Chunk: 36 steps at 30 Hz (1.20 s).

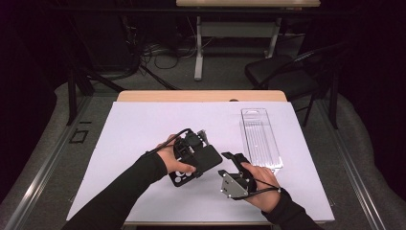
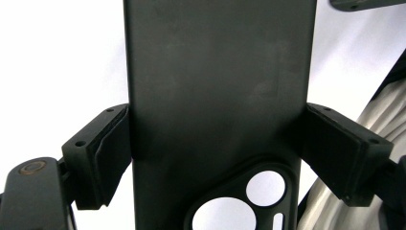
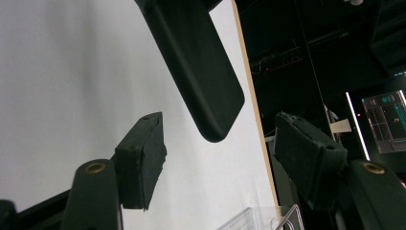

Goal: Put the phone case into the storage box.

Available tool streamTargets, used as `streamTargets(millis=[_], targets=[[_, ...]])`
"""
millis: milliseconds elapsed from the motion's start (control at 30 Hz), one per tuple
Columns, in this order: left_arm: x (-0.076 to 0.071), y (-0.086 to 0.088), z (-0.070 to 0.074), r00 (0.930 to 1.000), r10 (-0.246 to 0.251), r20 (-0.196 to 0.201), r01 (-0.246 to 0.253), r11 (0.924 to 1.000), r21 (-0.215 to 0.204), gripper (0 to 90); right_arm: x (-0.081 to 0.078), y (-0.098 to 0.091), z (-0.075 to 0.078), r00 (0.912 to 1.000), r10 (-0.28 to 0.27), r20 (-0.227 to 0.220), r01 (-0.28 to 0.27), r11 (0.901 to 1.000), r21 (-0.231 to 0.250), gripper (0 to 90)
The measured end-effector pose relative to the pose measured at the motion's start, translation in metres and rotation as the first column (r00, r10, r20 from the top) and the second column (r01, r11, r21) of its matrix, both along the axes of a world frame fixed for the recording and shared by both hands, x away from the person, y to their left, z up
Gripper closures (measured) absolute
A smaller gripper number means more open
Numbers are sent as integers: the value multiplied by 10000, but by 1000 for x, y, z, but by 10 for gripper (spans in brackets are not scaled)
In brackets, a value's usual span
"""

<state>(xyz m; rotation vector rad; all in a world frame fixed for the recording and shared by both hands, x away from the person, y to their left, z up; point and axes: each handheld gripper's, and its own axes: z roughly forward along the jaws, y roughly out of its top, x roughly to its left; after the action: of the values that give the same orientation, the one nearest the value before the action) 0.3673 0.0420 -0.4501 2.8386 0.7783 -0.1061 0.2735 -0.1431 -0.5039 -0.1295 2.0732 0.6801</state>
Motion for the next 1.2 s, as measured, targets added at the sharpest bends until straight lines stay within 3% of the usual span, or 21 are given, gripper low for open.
streamTargets(millis=[100,567,900,1200], targets=[[-1,-3,0,10000,-46,-2,46,10000,-50,148,0,1,-1,10000,2,70,0,9997,-261,359],[-4,-13,0,9991,-395,-130,394,9992,-74,148,0,3,-4,9998,187,34,-185,9987,-465,406],[-5,-15,0,9989,-441,-125,440,9990,-89,148,0,6,-4,9979,497,410,-460,9950,-885,424],[-7,-18,0,9985,-508,-182,506,9987,-106,148,-3,7,-6,9980,430,468,-385,9949,-935,436]])
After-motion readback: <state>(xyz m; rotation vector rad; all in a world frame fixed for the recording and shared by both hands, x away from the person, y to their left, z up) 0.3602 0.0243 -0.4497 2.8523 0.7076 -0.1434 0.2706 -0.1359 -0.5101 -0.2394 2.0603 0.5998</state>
